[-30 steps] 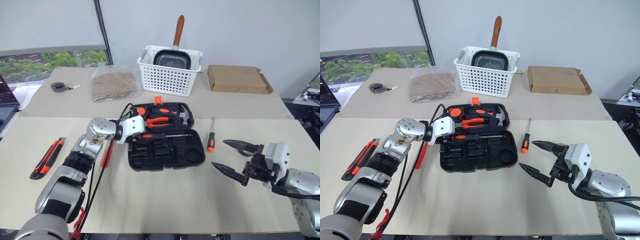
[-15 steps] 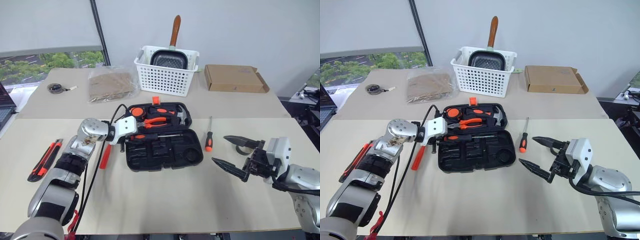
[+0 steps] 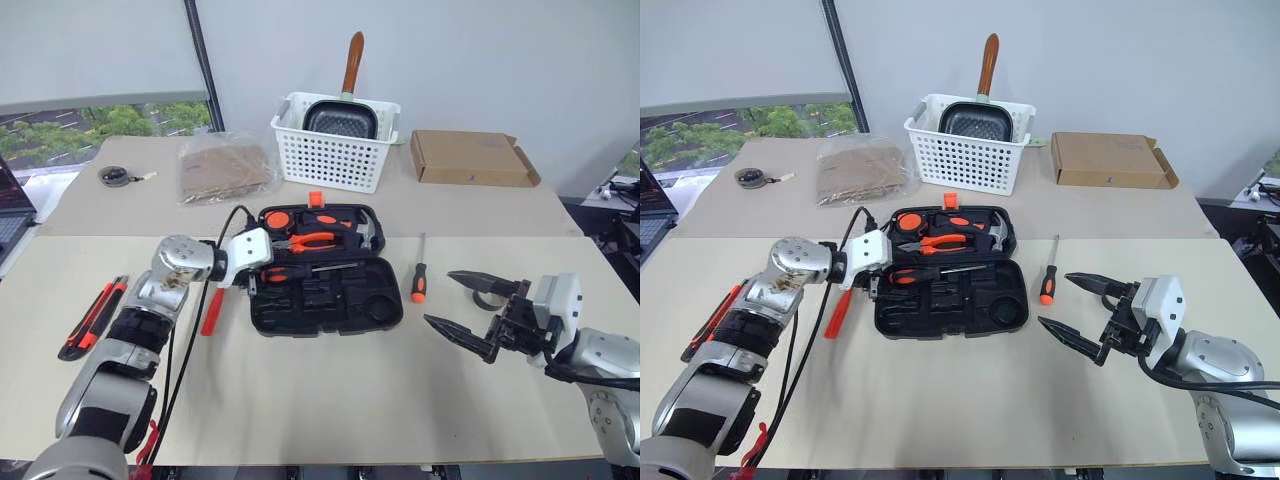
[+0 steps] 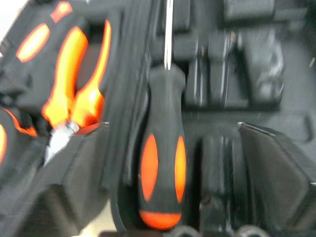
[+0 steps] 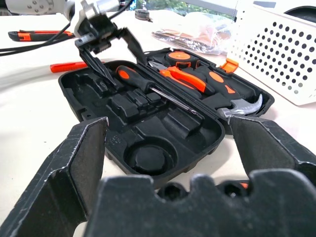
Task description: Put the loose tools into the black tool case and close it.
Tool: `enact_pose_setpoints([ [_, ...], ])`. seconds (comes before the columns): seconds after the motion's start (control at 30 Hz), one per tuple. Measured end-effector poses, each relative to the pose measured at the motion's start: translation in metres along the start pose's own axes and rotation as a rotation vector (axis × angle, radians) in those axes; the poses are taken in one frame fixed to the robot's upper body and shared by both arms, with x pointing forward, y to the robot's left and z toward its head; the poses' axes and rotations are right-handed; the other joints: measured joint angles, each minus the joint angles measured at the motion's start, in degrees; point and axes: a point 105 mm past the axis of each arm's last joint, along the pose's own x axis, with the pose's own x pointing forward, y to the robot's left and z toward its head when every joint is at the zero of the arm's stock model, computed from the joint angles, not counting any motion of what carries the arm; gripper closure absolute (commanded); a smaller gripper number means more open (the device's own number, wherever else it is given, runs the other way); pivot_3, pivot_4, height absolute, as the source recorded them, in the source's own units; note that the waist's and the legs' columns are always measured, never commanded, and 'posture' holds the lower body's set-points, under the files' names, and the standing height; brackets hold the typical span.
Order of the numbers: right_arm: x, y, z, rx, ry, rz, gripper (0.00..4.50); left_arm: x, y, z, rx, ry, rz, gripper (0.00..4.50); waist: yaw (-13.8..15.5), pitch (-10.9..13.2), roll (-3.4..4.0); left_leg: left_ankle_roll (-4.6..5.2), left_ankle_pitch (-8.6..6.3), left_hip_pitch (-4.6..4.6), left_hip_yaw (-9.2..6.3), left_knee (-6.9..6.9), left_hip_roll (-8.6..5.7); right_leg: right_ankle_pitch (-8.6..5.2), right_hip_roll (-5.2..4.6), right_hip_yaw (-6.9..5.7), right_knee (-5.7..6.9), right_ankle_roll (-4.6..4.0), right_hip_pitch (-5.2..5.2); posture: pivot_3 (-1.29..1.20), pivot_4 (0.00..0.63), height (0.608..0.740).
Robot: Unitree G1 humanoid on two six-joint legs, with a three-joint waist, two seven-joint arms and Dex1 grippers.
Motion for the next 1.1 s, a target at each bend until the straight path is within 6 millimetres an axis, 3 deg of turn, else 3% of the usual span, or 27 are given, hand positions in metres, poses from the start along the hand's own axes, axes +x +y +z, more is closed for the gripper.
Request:
enact_pose_setpoints([
  [0.07, 0.0, 0.0, 0.0, -0.001, 0.0, 0.001, 0.0, -0.004, 0.004, 0.019, -0.014, -0.072, 0.023, 0.05, 0.0, 0.0, 0.0, 0.02, -0.01, -0.06, 0.0, 0.0, 0.0, 0.0, 0.0, 0.0, -0.04, 0.0, -0.02, 0.0, 0.15, 0.7],
  [0.1, 0.0, 0.0, 0.001, -0.002, -0.001, 0.001, 0.0, -0.006, 0.005, 0.026, -0.017, -0.096, 0.031, 0.6, 0.0, 0.0, 0.0, 0.02, -0.01, -0.05, 0.01, 0.0, -0.02, 0.0, 0.0, 0.0, -0.04, 0.0, 0.0, 0.0, 0.15, 0.7],
  [0.13, 0.0, 0.001, 0.001, -0.004, -0.002, 0.002, 0.0, -0.008, 0.009, 0.036, -0.029, -0.131, 0.054, 0.67, 0.1, 0.0, 0.01, -0.01, 0.01, -0.03, 0.03, 0.0, -0.04, 0.0, 0.0, 0.02, -0.05, 0.0, 0.03, 0.0, 0.15, 0.7],
  [0.2, 0.001, 0.001, 0.001, -0.004, -0.003, 0.004, 0.0, -0.002, 0.016, 0.045, -0.057, -0.175, 0.108, 1.46, 0.3, 0.0, 0.01, -0.01, 0.01, 0.0, 0.03, 0.01, -0.1, 0.0, -0.01, 0.02, -0.09, 0.01, 0.11, 0.0, 0.15, 0.7],
  [0.47, 0.002, 0.001, 0.002, -0.005, -0.005, 0.008, 0.0, 0.043, 0.008, 0.017, -0.186, -0.126, 0.166, 4.45, 0.6, 0.0, -0.01, 0.08, -0.04, 0.04, 0.02, 0.05, -0.12, 0.02, -0.01, 0.03, -0.05, 0.04, 0.11, 0.0, 0.15, 0.7],
  [0.6, 0.002, 0.002, 0.001, -0.003, -0.003, 0.007, 0.0, 0.057, -0.002, 0.001, -0.21, -0.071, 0.146, 4.48, 0.5, 0.0, -0.01, 0.08, -0.04, 0.02, 0.02, 0.05, -0.11, 0.02, -0.01, 0.03, -0.05, 0.04, 0.08, 0.0, 0.15, 0.7],
  [0.87, 0.001, 0.003, 0.0, 0.001, 0.002, 0.004, 0.0, 0.068, -0.008, -0.007, -0.031, 0.006, 0.128, 4.48, 0.7, -0.5, 0.14, 0.11, -0.07, 0.3, 0.02, 0.06, -0.1, 0.02, -0.08, 0.08, -0.04, 0.04, 0.3, 0.0, 0.15, 0.7],
  [1.1, -0.002, 0.003, -0.004, 0.004, 0.024, 0.001, 0.0, 0.072, -0.011, -0.02, 0.024, 0.049, 0.146, 4.48, 0.4, -1.4, 0.06, 0.09, -0.08, 0.54, 0.06, 0.05, -0.01, 0.03, -0.1, 0.38, 0.15, 0.06, 0.3, 0.0, 0.15, 0.7],
])
